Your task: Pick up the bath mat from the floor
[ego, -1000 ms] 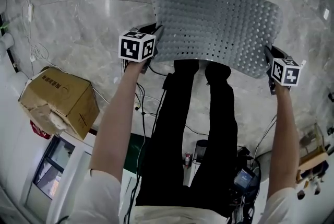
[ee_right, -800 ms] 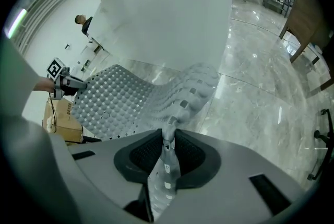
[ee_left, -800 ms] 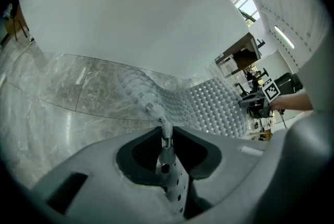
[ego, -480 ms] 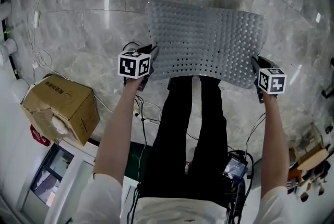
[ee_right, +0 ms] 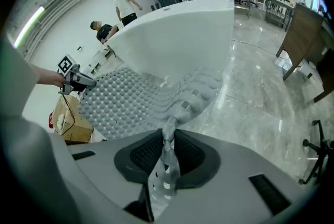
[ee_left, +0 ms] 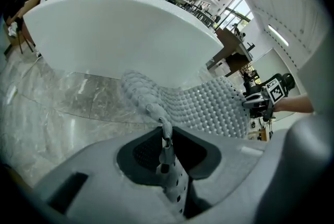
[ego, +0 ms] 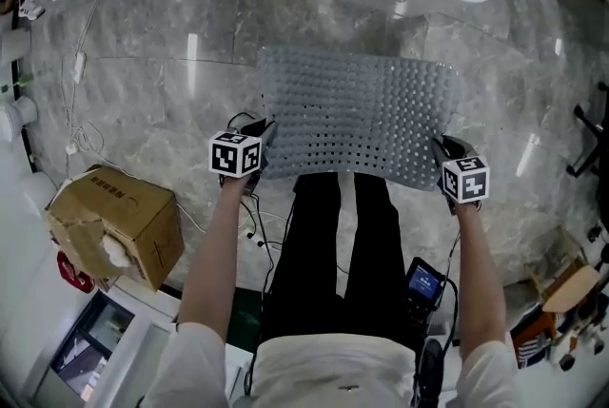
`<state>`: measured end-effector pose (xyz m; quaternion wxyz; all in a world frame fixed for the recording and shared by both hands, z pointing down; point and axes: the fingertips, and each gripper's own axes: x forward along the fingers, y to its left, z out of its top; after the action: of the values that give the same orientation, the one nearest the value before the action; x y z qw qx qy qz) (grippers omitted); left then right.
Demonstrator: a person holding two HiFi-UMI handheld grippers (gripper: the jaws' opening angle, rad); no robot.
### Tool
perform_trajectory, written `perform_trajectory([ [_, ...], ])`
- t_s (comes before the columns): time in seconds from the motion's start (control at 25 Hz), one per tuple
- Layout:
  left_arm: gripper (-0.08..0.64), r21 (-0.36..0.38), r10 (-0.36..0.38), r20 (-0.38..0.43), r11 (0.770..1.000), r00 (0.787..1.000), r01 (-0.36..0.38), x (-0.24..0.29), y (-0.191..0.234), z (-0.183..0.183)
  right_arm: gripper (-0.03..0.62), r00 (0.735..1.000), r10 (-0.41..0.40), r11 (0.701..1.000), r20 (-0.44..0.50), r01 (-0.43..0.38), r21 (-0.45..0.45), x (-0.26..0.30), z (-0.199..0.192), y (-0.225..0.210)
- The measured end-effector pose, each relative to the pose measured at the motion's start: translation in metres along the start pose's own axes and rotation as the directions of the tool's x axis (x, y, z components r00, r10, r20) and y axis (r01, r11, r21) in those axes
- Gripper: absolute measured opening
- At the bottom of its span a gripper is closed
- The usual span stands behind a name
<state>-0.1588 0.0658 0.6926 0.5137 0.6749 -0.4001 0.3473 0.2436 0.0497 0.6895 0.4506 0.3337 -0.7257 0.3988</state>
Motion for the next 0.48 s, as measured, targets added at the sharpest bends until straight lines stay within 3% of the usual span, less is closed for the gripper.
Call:
perform_trajectory([
  [0.24,0.067,0.023,-0.009,0.029,1.000,1.000,0.009,-0.061,-0.022,0.021,0.068,0.999,-0.014,1.000,0.049,0.013,0.021,-0.068,0.015,0.017],
  [0.48,0.067,0.005,-0.033,0.107,0.999,0.994,0.033,-0.124,-0.036,0.051,0.069,0.989,-0.050,0.999,0.136,0.051,0.000,-0.132,0.048,0.029],
])
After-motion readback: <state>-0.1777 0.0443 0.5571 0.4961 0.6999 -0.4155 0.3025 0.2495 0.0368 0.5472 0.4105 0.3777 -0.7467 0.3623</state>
